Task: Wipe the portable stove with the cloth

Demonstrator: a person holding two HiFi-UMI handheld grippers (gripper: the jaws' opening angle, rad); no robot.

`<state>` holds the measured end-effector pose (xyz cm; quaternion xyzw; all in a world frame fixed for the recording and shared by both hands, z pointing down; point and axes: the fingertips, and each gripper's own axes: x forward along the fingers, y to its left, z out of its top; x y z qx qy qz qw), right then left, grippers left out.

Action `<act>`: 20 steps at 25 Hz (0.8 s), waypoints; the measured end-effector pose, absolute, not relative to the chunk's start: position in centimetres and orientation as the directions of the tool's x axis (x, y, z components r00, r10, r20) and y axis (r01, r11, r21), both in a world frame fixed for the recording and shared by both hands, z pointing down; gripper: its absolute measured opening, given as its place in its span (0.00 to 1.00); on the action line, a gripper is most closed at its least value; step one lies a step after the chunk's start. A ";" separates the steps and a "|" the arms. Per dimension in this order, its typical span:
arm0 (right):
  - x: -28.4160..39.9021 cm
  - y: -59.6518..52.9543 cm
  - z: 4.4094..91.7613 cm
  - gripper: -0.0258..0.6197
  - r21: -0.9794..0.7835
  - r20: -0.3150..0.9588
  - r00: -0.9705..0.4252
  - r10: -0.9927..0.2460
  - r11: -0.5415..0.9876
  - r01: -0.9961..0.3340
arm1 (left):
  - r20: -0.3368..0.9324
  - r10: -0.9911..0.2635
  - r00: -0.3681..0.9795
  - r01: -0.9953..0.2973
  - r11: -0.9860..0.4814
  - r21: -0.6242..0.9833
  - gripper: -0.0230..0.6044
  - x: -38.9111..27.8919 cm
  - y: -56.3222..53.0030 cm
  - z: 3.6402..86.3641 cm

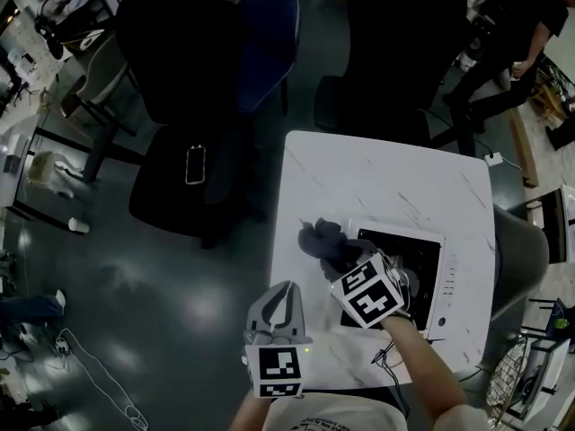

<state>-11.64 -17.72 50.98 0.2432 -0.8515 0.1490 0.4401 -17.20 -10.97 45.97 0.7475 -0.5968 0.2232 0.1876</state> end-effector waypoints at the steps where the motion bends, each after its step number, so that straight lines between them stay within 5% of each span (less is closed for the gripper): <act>1: -11.6 -18.1 50.9 0.24 -0.038 0.823 -0.493 -0.284 0.837 -0.546 | 0.560 -0.807 0.188 -0.976 -0.217 0.016 0.07 -17.1 -11.1 46.1; 20: -10.7 -23.8 49.9 0.24 -0.044 0.827 -0.500 -0.258 0.856 -0.515 | 0.578 -0.797 0.172 -0.981 -0.190 0.031 0.07 -15.0 -13.1 47.0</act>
